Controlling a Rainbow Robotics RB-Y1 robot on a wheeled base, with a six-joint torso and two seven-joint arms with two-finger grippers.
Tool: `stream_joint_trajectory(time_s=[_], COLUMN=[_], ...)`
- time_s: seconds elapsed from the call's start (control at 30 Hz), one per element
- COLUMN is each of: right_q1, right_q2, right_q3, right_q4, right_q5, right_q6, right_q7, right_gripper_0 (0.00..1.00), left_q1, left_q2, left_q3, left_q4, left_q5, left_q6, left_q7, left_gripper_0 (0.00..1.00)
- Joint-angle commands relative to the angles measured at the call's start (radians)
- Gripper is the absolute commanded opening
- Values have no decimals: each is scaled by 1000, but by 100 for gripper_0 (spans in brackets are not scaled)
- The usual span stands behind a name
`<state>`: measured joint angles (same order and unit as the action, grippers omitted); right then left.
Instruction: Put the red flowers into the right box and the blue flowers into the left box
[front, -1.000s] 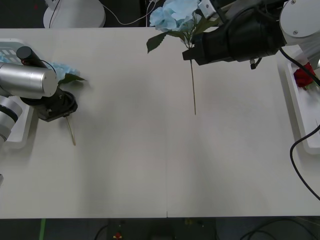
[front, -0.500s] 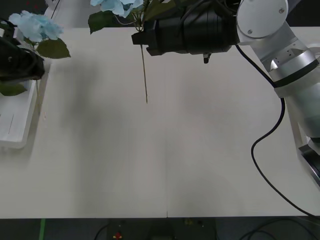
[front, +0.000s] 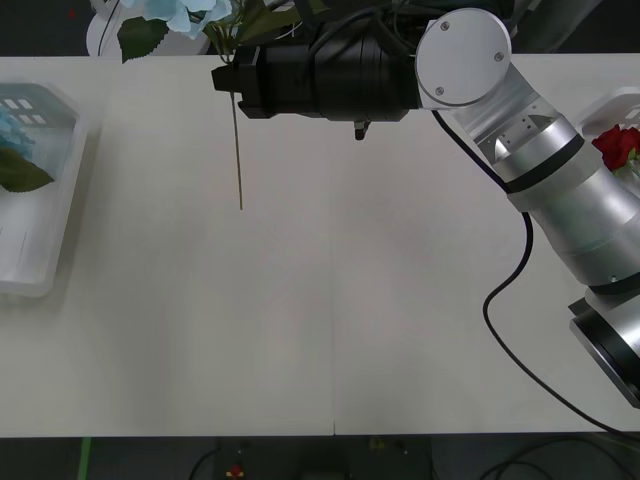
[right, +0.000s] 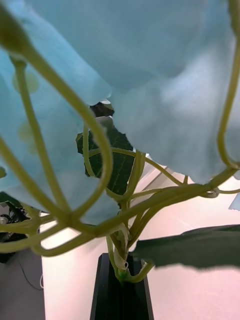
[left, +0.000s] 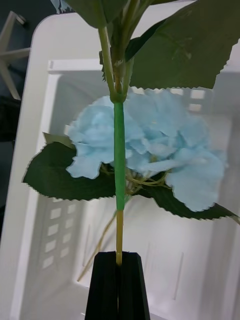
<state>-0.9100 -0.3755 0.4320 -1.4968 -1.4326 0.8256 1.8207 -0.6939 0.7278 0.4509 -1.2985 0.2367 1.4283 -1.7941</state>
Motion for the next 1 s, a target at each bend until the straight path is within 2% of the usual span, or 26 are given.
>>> stream_joint_trajectory(time_s=[0.03, 0.2, 0.47, 0.5, 0.53, 0.57, 0.6, 0.63, 0.83, 1.0], right_q1=[-52, -52, -52, -52, -52, -52, -52, -52, -50, -52], right_q2=[30, 30, 29, 30, 29, 29, 29, 30, 29, 30], right_q3=[14, 24, 24, 24, 24, 24, 24, 24, 24, 24], right_q4=[-22, -20, -20, -20, -20, -20, -20, -20, -20, -20], right_q5=[6, 6, 6, 4, 6, 4, 4, 4, 6, 6], right_q6=[-14, -14, -14, -14, -14, -14, -14, -14, -14, -14], right_q7=[29, 32, 35, 35, 35, 35, 35, 35, 37, 39], right_gripper_0=[0, 0, 0, 0, 0, 0, 0, 0, 0, 0], left_q1=[22, 22, 24, 24, 24, 24, 28, 27, 27, 28], left_q2=[102, 117, 116, 114, 114, 114, 114, 114, 116, 116], left_q3=[-67, -75, -164, -175, -182, -185, -192, -195, -153, -15], left_q4=[139, 298, 395, 401, 401, 401, 401, 403, 363, 214], left_q5=[-11, -34, -33, -27, -23, -22, -17, -13, 76, 158], left_q6=[-140, -189, -189, -192, -195, -197, -197, -197, -181, -23], left_q7=[-30, -27, -31, -34, -34, -36, -39, -41, -119, -288], left_gripper_0=[0, 0, 0, 5, 43, 63, 92, 100, 100, 100])
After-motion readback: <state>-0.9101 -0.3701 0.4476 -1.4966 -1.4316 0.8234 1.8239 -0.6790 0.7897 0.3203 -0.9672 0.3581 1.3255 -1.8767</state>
